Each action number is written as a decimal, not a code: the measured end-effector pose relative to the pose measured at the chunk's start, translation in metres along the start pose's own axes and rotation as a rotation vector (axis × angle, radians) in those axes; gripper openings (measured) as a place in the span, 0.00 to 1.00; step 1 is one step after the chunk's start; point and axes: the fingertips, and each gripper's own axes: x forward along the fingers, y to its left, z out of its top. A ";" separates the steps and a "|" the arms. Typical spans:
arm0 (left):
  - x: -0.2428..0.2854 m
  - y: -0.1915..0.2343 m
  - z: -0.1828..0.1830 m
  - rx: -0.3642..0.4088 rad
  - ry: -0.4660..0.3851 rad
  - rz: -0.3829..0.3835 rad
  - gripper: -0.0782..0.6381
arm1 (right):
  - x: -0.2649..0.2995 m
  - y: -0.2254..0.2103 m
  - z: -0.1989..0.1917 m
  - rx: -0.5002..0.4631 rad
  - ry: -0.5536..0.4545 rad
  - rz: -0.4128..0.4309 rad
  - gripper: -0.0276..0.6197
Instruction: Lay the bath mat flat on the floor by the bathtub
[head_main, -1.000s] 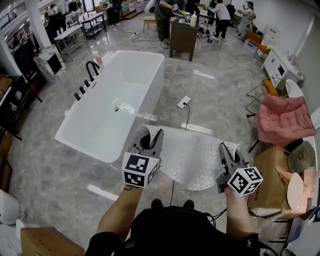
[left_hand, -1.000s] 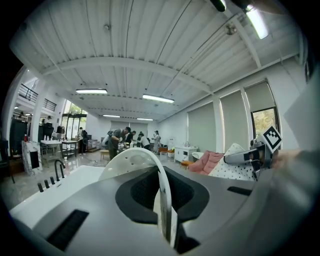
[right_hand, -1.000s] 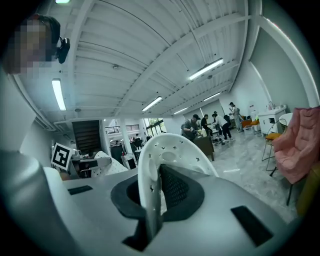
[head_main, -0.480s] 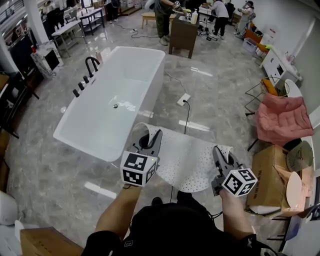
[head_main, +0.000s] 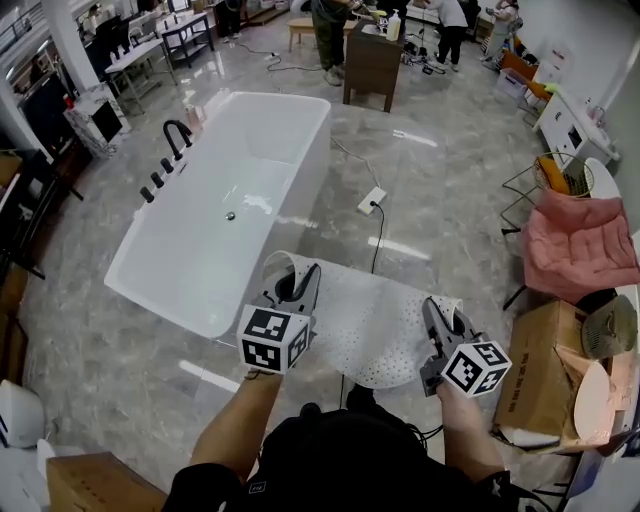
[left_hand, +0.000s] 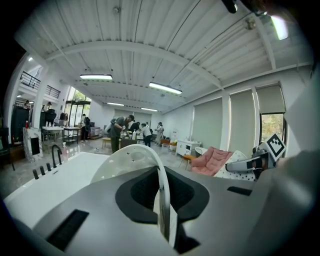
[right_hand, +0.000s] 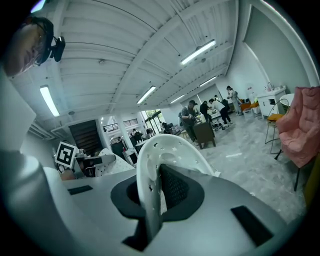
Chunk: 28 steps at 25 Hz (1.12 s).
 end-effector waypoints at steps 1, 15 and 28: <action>0.012 -0.001 0.002 0.000 0.007 0.002 0.14 | 0.006 -0.009 0.004 0.004 0.001 0.006 0.08; 0.149 -0.042 0.049 0.034 0.034 0.002 0.14 | 0.043 -0.141 0.072 0.061 -0.038 0.039 0.08; 0.200 -0.049 0.051 -0.005 0.045 -0.019 0.14 | 0.056 -0.190 0.086 0.078 -0.018 0.015 0.08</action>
